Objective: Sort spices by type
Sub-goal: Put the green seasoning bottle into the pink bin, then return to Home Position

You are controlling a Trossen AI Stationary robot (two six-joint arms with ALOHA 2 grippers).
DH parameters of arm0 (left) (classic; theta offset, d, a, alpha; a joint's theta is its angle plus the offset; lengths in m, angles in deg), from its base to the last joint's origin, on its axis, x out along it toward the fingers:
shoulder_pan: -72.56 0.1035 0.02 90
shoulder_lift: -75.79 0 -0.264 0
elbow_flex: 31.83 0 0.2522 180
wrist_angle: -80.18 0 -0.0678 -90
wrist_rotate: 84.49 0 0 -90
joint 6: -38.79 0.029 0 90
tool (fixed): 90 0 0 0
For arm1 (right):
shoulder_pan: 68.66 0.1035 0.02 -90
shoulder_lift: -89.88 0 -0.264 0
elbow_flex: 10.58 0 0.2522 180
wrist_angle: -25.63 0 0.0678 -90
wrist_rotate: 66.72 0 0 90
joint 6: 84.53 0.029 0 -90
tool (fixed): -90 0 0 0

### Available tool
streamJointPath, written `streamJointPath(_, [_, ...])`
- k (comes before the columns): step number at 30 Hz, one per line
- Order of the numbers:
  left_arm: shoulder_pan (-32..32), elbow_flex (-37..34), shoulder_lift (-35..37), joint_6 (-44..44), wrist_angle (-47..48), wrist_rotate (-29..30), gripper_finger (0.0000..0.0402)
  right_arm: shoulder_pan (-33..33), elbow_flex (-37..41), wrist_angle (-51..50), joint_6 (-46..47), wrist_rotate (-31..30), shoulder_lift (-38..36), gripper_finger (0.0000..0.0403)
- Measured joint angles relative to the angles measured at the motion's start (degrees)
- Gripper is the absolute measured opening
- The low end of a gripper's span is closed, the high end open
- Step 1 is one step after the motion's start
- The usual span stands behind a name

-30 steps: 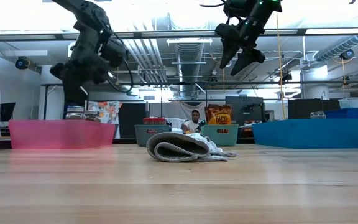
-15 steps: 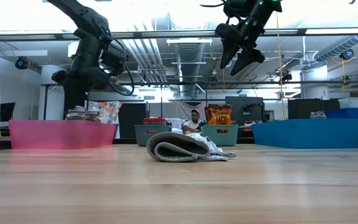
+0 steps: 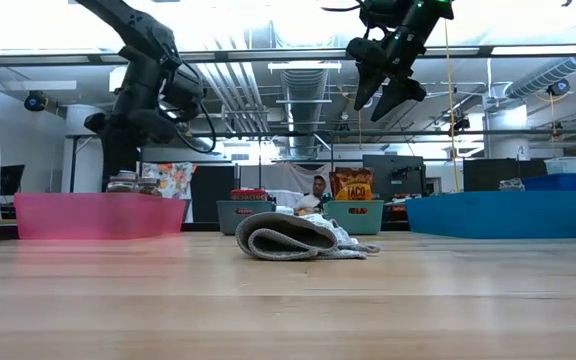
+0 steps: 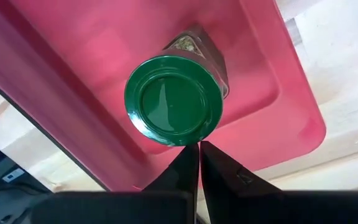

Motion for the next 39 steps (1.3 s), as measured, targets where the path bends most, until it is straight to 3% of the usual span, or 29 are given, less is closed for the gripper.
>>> streamJointPath(10, [0.05,0.02,0.00,4.87,0.52,4.27,0.0000,0.00,0.00,-0.02,0.18,0.00,0.00,0.0247])
streamJointPath(20, [0.00,0.88,0.00,1.31,0.97,3.96,0.0000,0.02,0.00,-0.07,0.20,0.00,0.00,0.0241])
streamJointPath(32, [-0.45,16.50,0.28,-0.17,5.55,2.40,0.0000,0.10,0.00,-0.07,-2.66,0.94,0.00,0.0251])
streamJointPath(36, [-3.82,20.65,5.35,4.79,-3.38,1.82,0.0000,0.70,2.13,2.96,-10.74,5.32,-1.57,0.0240])
streamJointPath(39, [-7.34,18.96,12.71,10.57,-17.85,-8.35,0.0000,0.75,7.31,11.76,-14.40,10.58,-5.16,0.0228])
